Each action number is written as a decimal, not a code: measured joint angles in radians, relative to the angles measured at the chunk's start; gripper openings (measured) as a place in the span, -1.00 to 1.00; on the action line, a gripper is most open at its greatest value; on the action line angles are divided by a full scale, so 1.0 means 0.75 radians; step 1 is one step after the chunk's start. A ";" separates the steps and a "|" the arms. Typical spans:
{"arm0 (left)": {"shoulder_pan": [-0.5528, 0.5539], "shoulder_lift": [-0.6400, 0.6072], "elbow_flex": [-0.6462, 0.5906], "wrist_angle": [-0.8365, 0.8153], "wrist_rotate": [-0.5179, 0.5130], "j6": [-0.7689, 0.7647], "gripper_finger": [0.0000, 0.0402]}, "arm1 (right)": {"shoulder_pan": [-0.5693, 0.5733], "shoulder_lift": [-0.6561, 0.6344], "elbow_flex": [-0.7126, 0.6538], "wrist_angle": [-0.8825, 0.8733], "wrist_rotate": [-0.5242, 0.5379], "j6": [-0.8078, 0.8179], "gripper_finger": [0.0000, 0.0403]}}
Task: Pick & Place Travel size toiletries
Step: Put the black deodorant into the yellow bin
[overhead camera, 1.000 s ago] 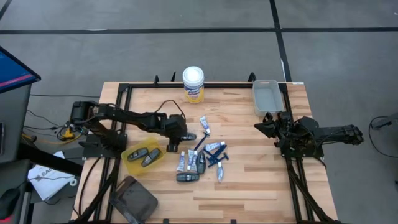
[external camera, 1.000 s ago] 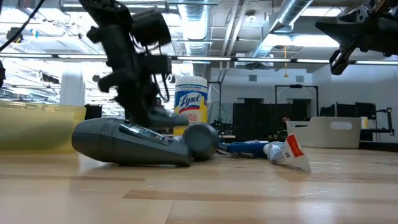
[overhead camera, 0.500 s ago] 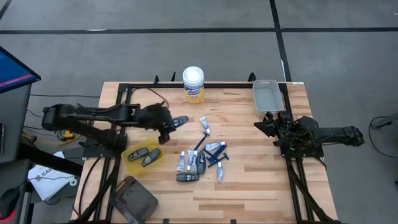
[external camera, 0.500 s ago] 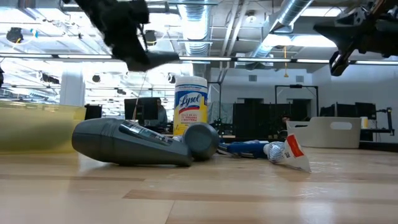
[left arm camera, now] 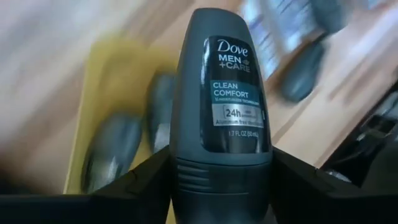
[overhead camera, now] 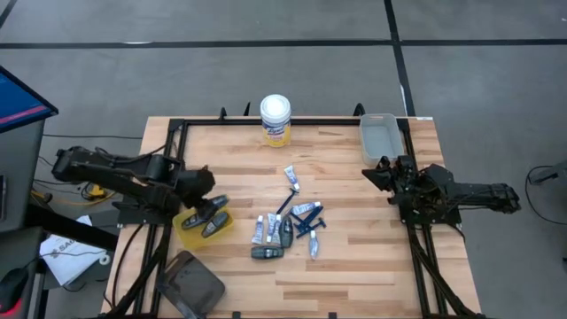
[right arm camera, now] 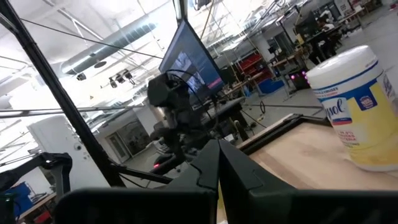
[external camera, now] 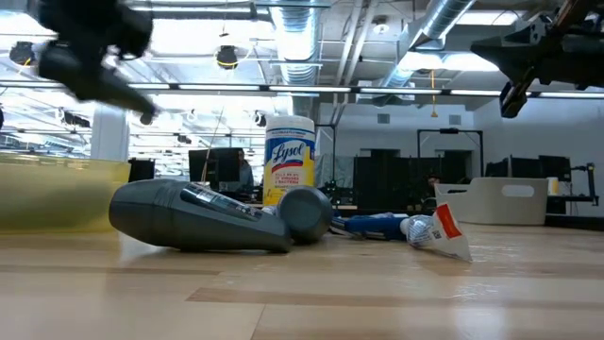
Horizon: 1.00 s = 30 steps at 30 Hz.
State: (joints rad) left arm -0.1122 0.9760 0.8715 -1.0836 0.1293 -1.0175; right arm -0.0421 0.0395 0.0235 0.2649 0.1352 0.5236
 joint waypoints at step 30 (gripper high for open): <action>-0.397 0.316 -0.057 -0.148 0.148 -0.370 0.05 | 0.001 -0.001 0.000 -0.035 0.000 0.000 -1.00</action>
State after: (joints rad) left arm -0.4099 1.2133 0.8284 -1.1946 0.2401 -1.2952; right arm -0.0410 0.0391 0.0235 0.2386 0.1352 0.5237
